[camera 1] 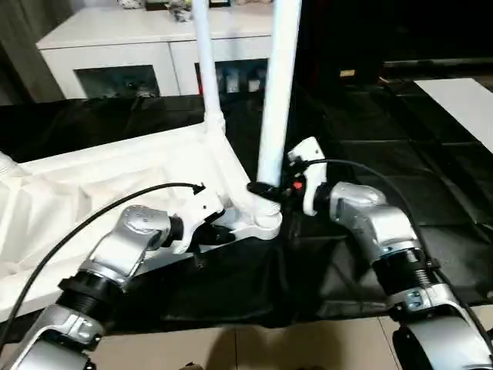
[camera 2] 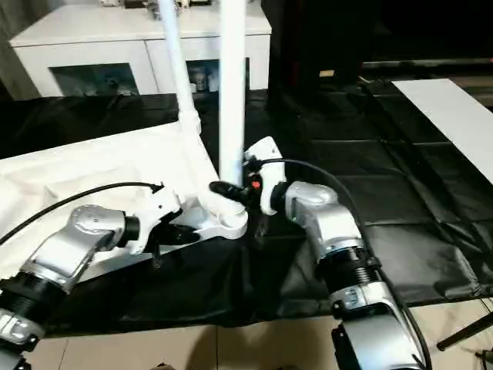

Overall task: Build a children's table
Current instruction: Rotate leg to tighten

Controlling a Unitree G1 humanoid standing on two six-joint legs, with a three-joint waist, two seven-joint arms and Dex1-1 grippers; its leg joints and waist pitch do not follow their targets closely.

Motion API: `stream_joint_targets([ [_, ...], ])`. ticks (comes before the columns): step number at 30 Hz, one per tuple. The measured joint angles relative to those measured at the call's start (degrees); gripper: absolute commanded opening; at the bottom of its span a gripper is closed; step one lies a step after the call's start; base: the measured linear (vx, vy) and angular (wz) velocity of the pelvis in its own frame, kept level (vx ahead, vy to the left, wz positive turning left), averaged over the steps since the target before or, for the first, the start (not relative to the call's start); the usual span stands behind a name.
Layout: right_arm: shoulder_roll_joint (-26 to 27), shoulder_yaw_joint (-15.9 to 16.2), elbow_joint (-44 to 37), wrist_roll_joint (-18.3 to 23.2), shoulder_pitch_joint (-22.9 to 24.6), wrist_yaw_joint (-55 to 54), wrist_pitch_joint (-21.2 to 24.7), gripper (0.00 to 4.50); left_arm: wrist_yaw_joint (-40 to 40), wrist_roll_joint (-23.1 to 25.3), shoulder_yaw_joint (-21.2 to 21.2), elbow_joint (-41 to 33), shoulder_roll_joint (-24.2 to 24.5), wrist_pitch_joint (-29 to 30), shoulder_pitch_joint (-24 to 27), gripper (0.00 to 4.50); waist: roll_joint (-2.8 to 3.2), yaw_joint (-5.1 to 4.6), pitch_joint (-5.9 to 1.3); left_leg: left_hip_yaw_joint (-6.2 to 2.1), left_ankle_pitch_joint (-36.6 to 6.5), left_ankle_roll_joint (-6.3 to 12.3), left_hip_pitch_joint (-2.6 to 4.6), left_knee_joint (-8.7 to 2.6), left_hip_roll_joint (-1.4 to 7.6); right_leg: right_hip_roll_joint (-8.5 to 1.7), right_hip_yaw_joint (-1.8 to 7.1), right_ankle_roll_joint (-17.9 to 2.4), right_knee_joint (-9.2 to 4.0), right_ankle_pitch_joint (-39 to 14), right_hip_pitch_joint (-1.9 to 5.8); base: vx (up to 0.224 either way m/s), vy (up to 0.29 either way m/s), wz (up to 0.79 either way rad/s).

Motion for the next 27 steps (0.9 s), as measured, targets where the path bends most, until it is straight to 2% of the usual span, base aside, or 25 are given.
stream_joint_targets([
  [4, -0.46, 0.03, 2.84, -0.84, -0.63, -0.65, 0.13, 1.93, 0.48, 0.09, 0.0, 0.39, -0.47, 0.28, -0.17, 0.0, -0.32, -0.19, -0.16, -0.01, 0.0, 0.0, 0.03, 0.0, 0.02, 0.01, -0.05, 0.01, 0.01, -0.01, 0.0, 0.0, 0.0, 0.0],
  [14, -0.01, -0.55, 5.15, -0.69, -1.04, -0.49, -1.88, 1.93, 0.59, 0.01, 0.0, 0.34, -0.48, 0.29, -0.09, 0.0, -0.51, -0.22, -0.24, -0.01, 0.0, 0.0, 0.02, -0.01, 0.01, 0.01, -0.04, 0.01, 0.0, -0.01, 0.0, 0.0, 0.0, 0.0],
  [19, 1.67, -4.02, 5.86, 1.48, 1.99, -0.77, -6.5, 1.93, 1.0, -0.21, 0.44, 0.24, -0.49, 0.08, 0.38, 0.0, -0.51, -0.39, -0.25, -0.01, 0.0, 0.0, 0.04, -0.02, 0.01, 0.01, -0.05, 0.01, 0.0, -0.01, 0.0, 0.0, 0.0, 0.0],
  [22, 1.87, -4.39, 5.98, 1.98, 2.75, -0.92, -7.97, 1.93, 1.38, -0.2, 0.46, 0.25, -0.59, 0.08, 0.4, 0.0, -0.5, -0.54, -0.26, -0.02, 0.0, 0.0, 0.03, -0.02, 0.01, 0.01, -0.06, 0.01, -0.01, -0.01, 0.0, 0.0, 0.0, 0.0],
  [27, 3.45, -6.03, 5.68, 2.83, 6.88, -2.27, -14.86, 1.93, 1.88, -0.19, 0.46, 0.53, -0.98, -0.19, 0.51, 0.0, -0.32, -0.8, -0.37, -0.02, 0.0, 0.0, 0.08, -0.02, 0.0, 0.0, -0.07, 0.01, -0.06, -0.01, 0.13, 0.0, 0.0, 0.0],
])
